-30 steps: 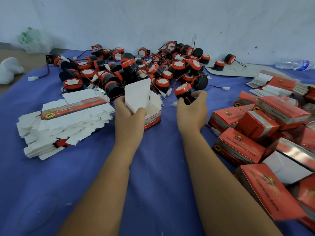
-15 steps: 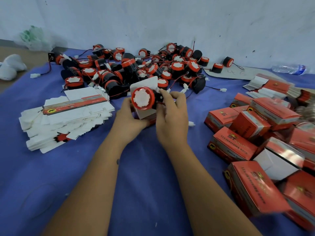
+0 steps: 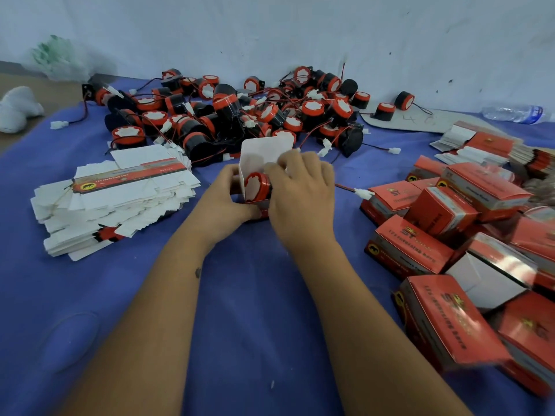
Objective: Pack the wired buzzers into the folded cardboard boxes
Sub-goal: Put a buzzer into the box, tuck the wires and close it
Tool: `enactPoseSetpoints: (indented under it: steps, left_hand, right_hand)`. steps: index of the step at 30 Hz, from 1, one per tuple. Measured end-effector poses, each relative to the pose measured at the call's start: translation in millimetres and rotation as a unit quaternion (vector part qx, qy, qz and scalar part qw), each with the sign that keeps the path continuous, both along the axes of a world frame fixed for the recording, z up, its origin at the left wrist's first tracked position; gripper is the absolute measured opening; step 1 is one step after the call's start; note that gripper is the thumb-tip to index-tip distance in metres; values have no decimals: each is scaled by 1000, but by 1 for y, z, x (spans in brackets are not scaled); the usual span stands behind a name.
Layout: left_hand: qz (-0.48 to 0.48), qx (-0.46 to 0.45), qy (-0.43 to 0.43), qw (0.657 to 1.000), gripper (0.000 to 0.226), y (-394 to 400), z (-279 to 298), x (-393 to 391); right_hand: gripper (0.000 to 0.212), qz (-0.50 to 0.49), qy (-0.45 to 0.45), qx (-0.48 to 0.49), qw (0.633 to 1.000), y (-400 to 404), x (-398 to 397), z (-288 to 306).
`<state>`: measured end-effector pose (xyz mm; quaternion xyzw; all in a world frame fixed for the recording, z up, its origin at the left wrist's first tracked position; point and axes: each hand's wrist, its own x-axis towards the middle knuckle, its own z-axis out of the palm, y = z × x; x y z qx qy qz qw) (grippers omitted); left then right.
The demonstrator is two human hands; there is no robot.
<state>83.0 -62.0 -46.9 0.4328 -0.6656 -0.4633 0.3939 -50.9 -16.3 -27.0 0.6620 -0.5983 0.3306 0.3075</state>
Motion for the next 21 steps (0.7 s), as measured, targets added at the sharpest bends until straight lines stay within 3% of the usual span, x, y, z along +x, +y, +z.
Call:
enactPoseSetpoints:
  steps: [3, 6, 8, 11, 16, 21]
  left_hand:
    - [2, 3, 1, 1000, 58, 1, 1, -1]
    - [11, 5, 0, 1000, 56, 1, 2, -1]
    - [15, -2, 4, 1000, 55, 1, 3, -1]
    - [14, -5, 7, 1000, 58, 2, 3, -2]
    - [21, -12, 6, 1000, 64, 3, 4, -3]
    - [41, -51, -29, 997, 60, 8, 2, -11]
  right_hand:
    - [18, 47, 10, 49, 998, 3, 9, 0]
    - [37, -5, 7, 158, 987, 6, 19, 1]
    - [33, -38, 18, 198, 979, 4, 20, 2]
    - [29, -46, 2, 224, 974, 1, 19, 3]
    - [40, -12, -61, 243, 968, -1, 9, 7]
    - [36, 0, -80, 216, 973, 1, 10, 6]
